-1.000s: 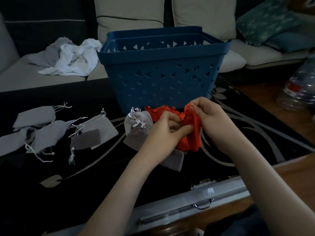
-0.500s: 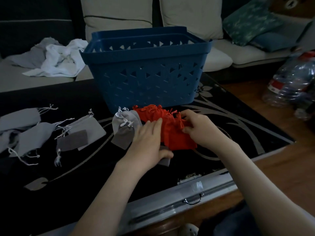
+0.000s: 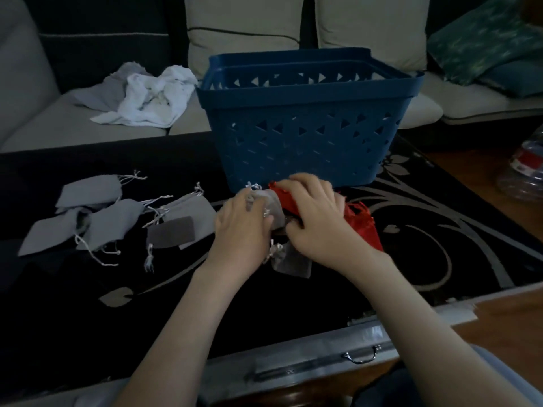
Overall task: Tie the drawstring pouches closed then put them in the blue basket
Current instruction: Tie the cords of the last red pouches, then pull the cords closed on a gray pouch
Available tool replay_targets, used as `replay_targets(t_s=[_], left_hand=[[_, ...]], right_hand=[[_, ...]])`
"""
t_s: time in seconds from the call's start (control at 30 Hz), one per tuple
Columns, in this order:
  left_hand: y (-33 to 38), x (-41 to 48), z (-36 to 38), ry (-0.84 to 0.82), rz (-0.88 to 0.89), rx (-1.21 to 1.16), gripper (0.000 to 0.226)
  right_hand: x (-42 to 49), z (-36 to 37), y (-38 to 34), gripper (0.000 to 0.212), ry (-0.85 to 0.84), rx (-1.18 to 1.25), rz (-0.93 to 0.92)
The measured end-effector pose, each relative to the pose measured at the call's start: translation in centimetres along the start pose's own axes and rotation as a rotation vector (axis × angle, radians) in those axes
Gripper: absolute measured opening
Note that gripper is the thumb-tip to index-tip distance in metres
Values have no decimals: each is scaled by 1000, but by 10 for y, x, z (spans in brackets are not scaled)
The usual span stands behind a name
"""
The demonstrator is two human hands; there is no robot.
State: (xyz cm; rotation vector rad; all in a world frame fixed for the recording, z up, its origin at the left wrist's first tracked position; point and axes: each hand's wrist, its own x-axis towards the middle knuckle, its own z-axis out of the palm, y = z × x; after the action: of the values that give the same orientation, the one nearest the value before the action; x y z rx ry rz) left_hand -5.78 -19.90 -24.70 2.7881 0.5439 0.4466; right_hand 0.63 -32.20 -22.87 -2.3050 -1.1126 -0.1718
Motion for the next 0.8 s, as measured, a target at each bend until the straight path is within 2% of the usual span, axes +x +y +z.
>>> replay_targets(t_s=[0.23,0.3,0.37,0.47,0.53,0.67,0.73,0.8], left_hand=[[-81,-17,-28,-200,-401,226,50],[-104,-24,-34,-255,-382,182,46],[-117,-30,-40,-256,-255,78,40],[-119,-36,-48,-217,-108,-97,33],[-121,-38,-50,-162,-89,-171,30],[-122,-36,-46,-37,-267,-229,21],[-121,-34,-43,-116,-407,-111,22],[-119,-34,-45,-170,-454,-138,29]], right_hand=[[18,61,-44,46,-224,110,-194],[24,73,-58,47,-300,170,-228],[30,82,-74,50,-366,247,-228],[35,92,-84,54,-341,325,-155],[34,95,-81,55,-372,314,-104],[31,96,-74,62,-439,297,-44],[31,99,-74,57,-414,267,-29],[30,102,-73,47,-365,259,-2]])
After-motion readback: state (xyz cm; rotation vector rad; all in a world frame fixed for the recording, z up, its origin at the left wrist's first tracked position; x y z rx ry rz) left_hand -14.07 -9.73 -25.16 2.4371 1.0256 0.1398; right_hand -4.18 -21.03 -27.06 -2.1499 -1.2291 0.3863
